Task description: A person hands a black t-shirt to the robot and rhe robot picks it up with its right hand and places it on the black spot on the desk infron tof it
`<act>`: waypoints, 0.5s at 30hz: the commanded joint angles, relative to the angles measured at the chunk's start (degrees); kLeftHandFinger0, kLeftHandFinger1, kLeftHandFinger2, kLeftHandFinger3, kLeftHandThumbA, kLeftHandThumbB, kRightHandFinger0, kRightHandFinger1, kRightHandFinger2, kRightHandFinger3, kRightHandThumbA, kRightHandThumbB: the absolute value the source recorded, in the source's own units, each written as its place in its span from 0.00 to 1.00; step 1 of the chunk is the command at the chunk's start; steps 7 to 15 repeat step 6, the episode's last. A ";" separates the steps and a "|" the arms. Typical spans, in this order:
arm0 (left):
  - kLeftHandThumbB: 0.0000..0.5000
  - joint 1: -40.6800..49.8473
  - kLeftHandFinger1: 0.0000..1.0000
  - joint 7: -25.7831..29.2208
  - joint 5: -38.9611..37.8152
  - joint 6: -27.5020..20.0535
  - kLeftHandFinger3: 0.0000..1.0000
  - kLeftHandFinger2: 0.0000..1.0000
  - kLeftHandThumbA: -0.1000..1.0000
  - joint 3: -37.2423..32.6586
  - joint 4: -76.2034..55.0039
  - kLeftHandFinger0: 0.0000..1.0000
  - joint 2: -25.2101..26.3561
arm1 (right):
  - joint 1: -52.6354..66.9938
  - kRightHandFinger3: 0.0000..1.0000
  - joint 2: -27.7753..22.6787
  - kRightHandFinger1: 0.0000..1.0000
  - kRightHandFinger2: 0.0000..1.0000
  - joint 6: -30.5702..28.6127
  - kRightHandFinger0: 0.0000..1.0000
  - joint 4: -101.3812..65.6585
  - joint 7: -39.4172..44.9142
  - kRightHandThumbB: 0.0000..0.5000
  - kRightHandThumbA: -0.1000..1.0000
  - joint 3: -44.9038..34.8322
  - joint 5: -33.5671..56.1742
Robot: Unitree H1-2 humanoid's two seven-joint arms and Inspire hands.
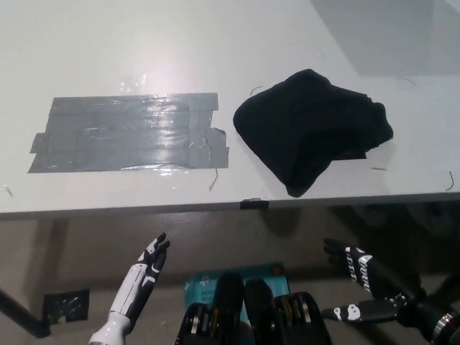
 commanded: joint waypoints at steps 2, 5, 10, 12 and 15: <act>1.00 1.48 1.00 -3.05 -3.25 -2.48 1.00 1.00 1.00 -0.35 -1.71 1.00 0.81 | 0.52 1.00 0.32 1.00 1.00 -4.70 1.00 -1.01 -2.35 0.59 1.00 -0.04 -1.67; 1.00 2.52 1.00 -2.63 -3.05 -2.05 1.00 1.00 1.00 -0.41 -2.18 1.00 0.46 | 1.34 1.00 0.34 1.00 1.00 -5.02 1.00 -1.10 -3.09 0.63 1.00 0.21 -2.46; 1.00 2.52 1.00 -2.63 -3.05 -2.05 1.00 1.00 1.00 -0.41 -2.18 1.00 0.46 | 1.34 1.00 0.34 1.00 1.00 -5.02 1.00 -1.10 -3.09 0.63 1.00 0.21 -2.46; 1.00 2.52 1.00 -2.63 -3.05 -2.05 1.00 1.00 1.00 -0.41 -2.18 1.00 0.46 | 1.34 1.00 0.34 1.00 1.00 -5.02 1.00 -1.10 -3.09 0.63 1.00 0.21 -2.46; 1.00 2.52 1.00 -2.63 -3.05 -2.05 1.00 1.00 1.00 -0.41 -2.18 1.00 0.46 | 1.34 1.00 0.34 1.00 1.00 -5.02 1.00 -1.10 -3.09 0.63 1.00 0.21 -2.46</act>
